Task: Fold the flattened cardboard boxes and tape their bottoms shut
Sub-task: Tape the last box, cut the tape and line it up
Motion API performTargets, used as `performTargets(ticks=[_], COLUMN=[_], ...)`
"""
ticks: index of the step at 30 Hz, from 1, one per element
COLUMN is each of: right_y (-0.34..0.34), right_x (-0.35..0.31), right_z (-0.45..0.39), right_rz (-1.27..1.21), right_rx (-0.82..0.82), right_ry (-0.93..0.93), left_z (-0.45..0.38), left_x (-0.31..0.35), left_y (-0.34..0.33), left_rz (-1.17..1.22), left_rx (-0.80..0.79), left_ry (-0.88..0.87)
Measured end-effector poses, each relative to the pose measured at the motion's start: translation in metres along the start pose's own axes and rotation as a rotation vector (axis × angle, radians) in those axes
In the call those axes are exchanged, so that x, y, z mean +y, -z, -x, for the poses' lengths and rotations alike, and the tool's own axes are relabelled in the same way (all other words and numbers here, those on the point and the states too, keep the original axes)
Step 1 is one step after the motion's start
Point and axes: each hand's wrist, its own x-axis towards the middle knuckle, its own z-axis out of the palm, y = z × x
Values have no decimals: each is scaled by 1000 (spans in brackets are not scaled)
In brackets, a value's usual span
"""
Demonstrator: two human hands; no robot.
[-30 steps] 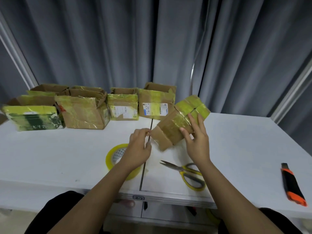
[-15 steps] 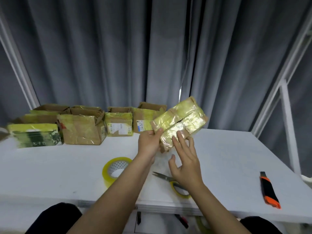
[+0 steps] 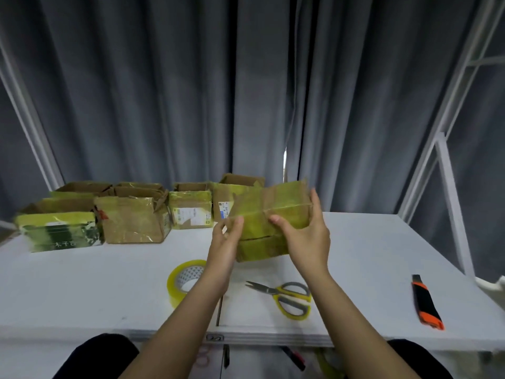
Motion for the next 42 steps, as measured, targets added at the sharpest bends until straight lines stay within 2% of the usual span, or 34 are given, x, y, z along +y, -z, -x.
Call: performTargets(ticks=[2, 4, 6, 7, 11, 15, 19, 22, 25, 29, 32, 33, 35, 36, 37, 38, 39, 40, 42], right_y=[-4, -7, -8, -8, -8, 12, 34, 42, 46, 47, 45, 45, 48, 51, 54, 58, 60, 60, 54], right_x=[1, 5, 8, 11, 31, 60, 108, 148, 177, 218, 252, 257, 260, 255, 247, 237, 222, 205, 183], right_z=[8, 14, 16, 13, -2, -28, -56, -73, -96, -126, -136, -139, -148, -153, -158, -163, -168, -175, -189], right_rz=[40, -49, -81, -33, 104, -49, -111, -150, -141, -154, -70, -42, -22, -23, -25, 1, 85, 217, 538], right_rx=[-85, -188, -247, -245, -292, -368, -331, -223, -146, -164, -158, -166, -117, -14, 127, 264, 333, 309, 25], right_ry=[84, 172, 219, 206, -40, -138, -183, -231, -203, -202, -243, -261, -288, -285, -253, -155, -9, 145, 322], left_z=[-10, -18, -22, -24, -32, -48, -70, -97, -126, -161, -176, -178, -178, -176, -174, -174, -176, -182, -200], left_x=[-8, -16, -24, -28, -35, -47, -67, -81, -97, -121, -135, -136, -130, -124, -117, -110, -103, -98, -88], left_y=[6, 12, 13, 12, 2, -8, -34, -55, -77, -98, -105, -107, -112, -114, -117, -119, -124, -129, -143], left_rz=[72, 202, 255, 246, 189, -10, -221, -394, -609, -668, -724, -751, -830, -866, -889, -895, -891, -915, -1109], left_rx=[-46, -78, -72, -37, 60, -21, -132, -258, -306, -334, -456, -443, -235, -75, 60, 145, 170, 156, 21], left_ry=[138, 261, 295, 269, 65, -3, -40, -40, -37, 69, 216, 250, 252, 158, -16, -229, -436, -617, -867])
